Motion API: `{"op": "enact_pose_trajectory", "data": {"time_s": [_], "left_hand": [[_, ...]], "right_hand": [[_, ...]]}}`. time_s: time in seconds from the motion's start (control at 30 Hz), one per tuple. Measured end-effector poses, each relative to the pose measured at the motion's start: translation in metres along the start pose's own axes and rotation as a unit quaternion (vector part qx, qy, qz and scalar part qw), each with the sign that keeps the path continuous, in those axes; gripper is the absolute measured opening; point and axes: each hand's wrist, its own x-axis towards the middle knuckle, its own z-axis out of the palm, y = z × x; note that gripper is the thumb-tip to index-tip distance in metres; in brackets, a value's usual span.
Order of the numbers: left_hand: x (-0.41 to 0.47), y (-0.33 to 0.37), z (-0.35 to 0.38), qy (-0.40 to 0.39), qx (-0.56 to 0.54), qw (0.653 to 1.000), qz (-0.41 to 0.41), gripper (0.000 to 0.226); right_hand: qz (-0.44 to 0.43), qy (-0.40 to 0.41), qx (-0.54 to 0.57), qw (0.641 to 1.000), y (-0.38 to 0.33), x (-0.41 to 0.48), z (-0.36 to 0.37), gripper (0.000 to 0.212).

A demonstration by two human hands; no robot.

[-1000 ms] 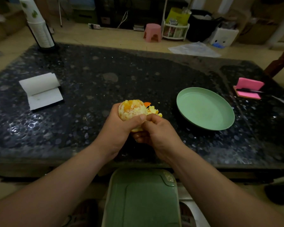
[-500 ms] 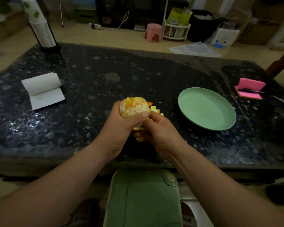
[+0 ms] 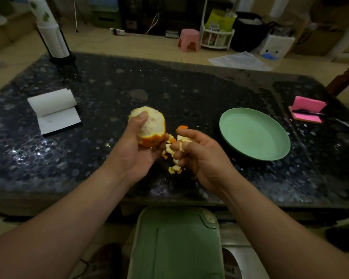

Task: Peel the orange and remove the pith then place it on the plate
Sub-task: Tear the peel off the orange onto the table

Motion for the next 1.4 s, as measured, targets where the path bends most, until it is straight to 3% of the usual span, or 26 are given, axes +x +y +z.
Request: {"op": "enact_pose_trajectory", "data": {"time_s": [0.07, 0.13, 0.27, 0.33, 0.43, 0.5, 0.67, 0.77, 0.9, 1.07, 1.4], "left_hand": [[0.000, 0.003, -0.003, 0.015, -0.005, 1.000, -0.007, 0.066], [-0.003, 0.001, 0.000, 0.010, 0.009, 1.000, -0.013, 0.064], [-0.009, -0.006, 0.008, 0.007, 0.043, 0.999, -0.014, 0.063], [-0.010, -0.006, 0.009, 0.002, 0.054, 0.998, -0.014, 0.060], [-0.010, -0.006, 0.009, -0.027, 0.058, 0.998, -0.016, 0.047], [-0.010, -0.005, 0.010, -0.040, 0.070, 0.997, -0.013, 0.047], [-0.009, -0.003, 0.008, -0.063, 0.124, 0.990, -0.017, 0.051], [-0.010, -0.003, 0.008, -0.079, 0.128, 0.988, -0.044, 0.054], [-0.009, -0.005, 0.008, -0.074, 0.118, 0.990, -0.025, 0.053], [-0.006, -0.008, 0.005, -0.058, 0.133, 0.989, 0.014, 0.068], [-0.007, -0.008, 0.004, -0.051, 0.235, 0.967, 0.084, 0.067]], "right_hand": [[-0.026, 0.042, -0.154, 0.987, 0.000, 0.003, -0.010, 0.024], [-0.069, 0.080, -0.355, 0.929, 0.004, 0.008, -0.016, 0.022], [-0.119, 0.083, -0.515, 0.845, 0.008, 0.008, -0.010, 0.026], [-0.135, 0.081, -0.503, 0.850, 0.005, 0.005, -0.009, 0.028], [-0.117, 0.048, -0.375, 0.919, -0.001, -0.003, -0.007, 0.034], [-0.112, 0.039, -0.340, 0.933, -0.003, -0.007, -0.003, 0.035], [-0.181, 0.066, -0.320, 0.928, -0.009, -0.013, 0.000, 0.022], [-0.202, 0.082, -0.359, 0.908, -0.008, -0.013, 0.001, 0.033], [-0.199, 0.068, -0.350, 0.913, -0.011, -0.016, 0.005, 0.032], [-0.189, 0.075, -0.329, 0.922, -0.014, -0.017, 0.006, 0.022], [-0.157, 0.066, -0.339, 0.925, -0.017, -0.016, 0.007, 0.015]]}}
